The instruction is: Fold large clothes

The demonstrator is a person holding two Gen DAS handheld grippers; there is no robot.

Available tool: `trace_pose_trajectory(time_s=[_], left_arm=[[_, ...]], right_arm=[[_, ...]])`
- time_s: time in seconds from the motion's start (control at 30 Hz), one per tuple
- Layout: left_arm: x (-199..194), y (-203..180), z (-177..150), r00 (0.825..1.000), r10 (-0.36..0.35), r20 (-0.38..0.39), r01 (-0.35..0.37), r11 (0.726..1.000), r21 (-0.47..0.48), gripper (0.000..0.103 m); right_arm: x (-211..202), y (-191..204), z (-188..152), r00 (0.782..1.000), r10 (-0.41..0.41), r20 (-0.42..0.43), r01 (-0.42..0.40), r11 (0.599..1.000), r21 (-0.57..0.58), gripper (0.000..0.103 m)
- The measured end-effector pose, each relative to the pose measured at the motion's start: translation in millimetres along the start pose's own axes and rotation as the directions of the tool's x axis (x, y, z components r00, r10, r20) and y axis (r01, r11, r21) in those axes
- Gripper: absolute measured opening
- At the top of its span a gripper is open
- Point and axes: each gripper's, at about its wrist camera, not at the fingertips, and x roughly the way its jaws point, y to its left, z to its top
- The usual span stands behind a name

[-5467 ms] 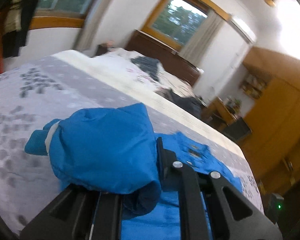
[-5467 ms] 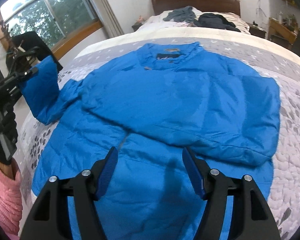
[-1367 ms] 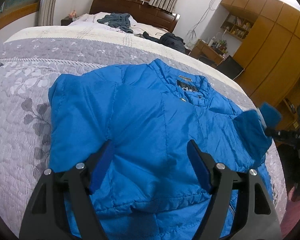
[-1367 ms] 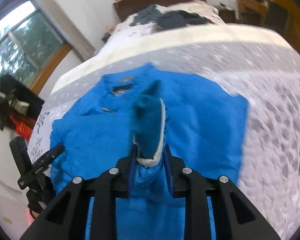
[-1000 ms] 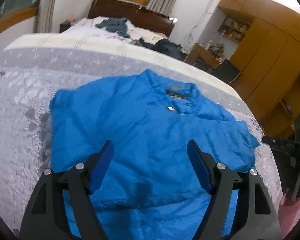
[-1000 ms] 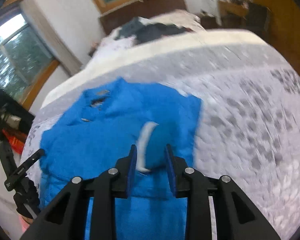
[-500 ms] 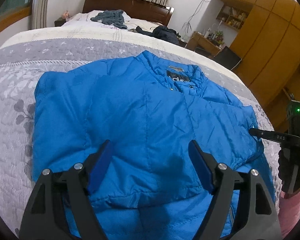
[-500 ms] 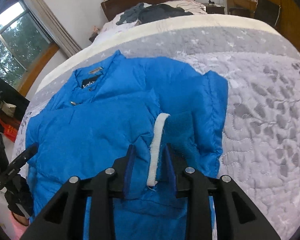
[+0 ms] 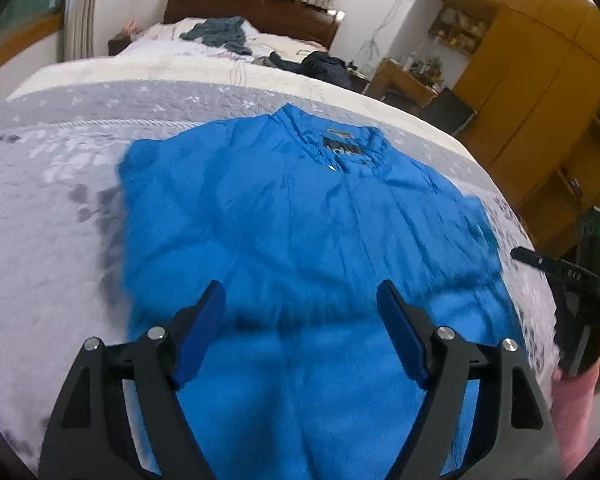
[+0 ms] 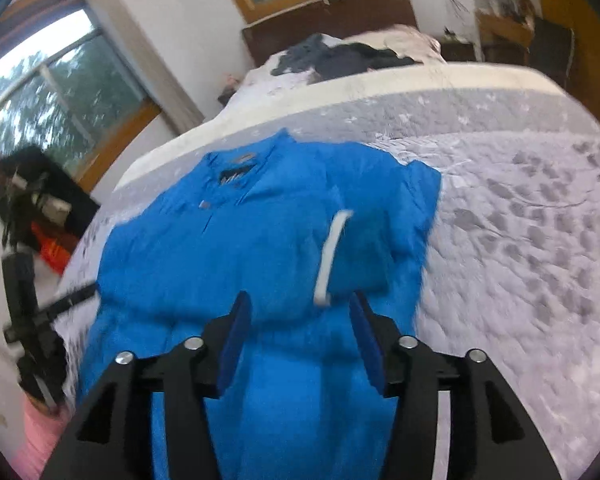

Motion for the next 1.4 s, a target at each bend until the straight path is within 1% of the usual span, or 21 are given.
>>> trace_pose_trajectory(time_s=[0.07,0.2,0.23,0.3,0.4,0.5,0.6,0.67,0.77,0.9,1.03,1.13,1.2,1.27,1.3,1.33,1.37,1.4], left_arm=[[-22,2,-20,0.999,0.032,-0.008,-0.032,0.999,0.020,0.082],[-59,12,-72,0.996,0.077,-0.051,-0.076,0.997,0.018,0.084],[-66,15,-85,0.995,0.076,-0.066,-0.076,0.997,0.011,0.085],[-82,21,-116,0.993,0.072,-0.097,-0.073,0.997,-0.012,0.085],[-97,28,-149,0.990,0.066,-0.128,-0.073,0.996,-0.052,0.086],[-107,33,-179,0.990,0.003,-0.144,-0.020,0.993,-0.118,0.086],[-109,37,-197,0.984,-0.076,-0.161,0.045,0.982,-0.183,0.086],[-109,38,-206,0.981,-0.103,-0.166,0.067,0.975,-0.212,0.086],[-113,37,-213,0.980,-0.118,-0.159,0.083,0.973,-0.213,0.086],[-107,35,-218,0.967,-0.189,-0.169,0.144,0.959,-0.244,0.086],[-103,30,-221,0.968,-0.189,-0.167,0.147,0.961,-0.235,0.086],[-100,25,-221,0.964,-0.204,-0.169,0.161,0.958,-0.238,0.086],[-99,22,-220,0.964,-0.203,-0.175,0.161,0.960,-0.229,0.086],[-97,17,-219,0.960,-0.217,-0.178,0.173,0.957,-0.233,0.086],[-96,17,-219,0.960,-0.218,-0.176,0.174,0.956,-0.234,0.085],[-96,16,-219,0.961,-0.215,-0.177,0.171,0.957,-0.235,0.081],[-95,17,-219,0.961,-0.212,-0.177,0.167,0.957,-0.237,0.079],[-96,19,-219,0.963,-0.205,-0.176,0.158,0.956,-0.248,0.071]], right_arm=[[-16,5,-19,1.000,0.011,-0.006,-0.011,0.999,-0.033,0.061],[-45,10,-71,0.999,0.027,-0.031,-0.029,0.997,-0.074,0.064],[-51,11,-84,0.999,0.024,-0.040,-0.028,0.996,-0.079,0.066],[-60,11,-108,0.998,0.024,-0.055,-0.028,0.996,-0.083,0.067],[-73,10,-141,0.997,0.023,-0.073,-0.029,0.996,-0.082,0.069],[-83,8,-168,0.996,0.026,-0.090,-0.033,0.997,-0.073,0.070],[-92,7,-191,0.994,0.023,-0.105,-0.030,0.998,-0.061,0.070],[-95,6,-204,0.993,0.022,-0.118,-0.028,0.998,-0.052,0.070],[-98,4,-217,0.992,0.030,-0.125,-0.034,0.999,-0.035,0.070],[-95,3,-229,0.988,0.063,-0.139,-0.066,0.998,-0.018,0.070],[-83,3,-237,0.982,0.080,-0.172,-0.081,0.997,0.000,0.071],[-81,6,-237,0.983,0.080,-0.166,-0.082,0.997,-0.006,0.070],[-81,8,-237,0.982,0.090,-0.164,-0.092,0.996,-0.006,0.065],[-80,10,-237,0.984,0.078,-0.163,-0.082,0.996,-0.019,0.053],[-79,12,-235,0.984,0.078,-0.163,-0.083,0.996,-0.020,0.051],[-79,11,-235,0.983,0.083,-0.162,-0.087,0.996,-0.018,0.046],[-79,10,-235,0.984,0.084,-0.158,-0.087,0.996,-0.014,0.038],[-79,9,-235,0.984,0.084,-0.156,-0.087,0.996,-0.011,0.035]])
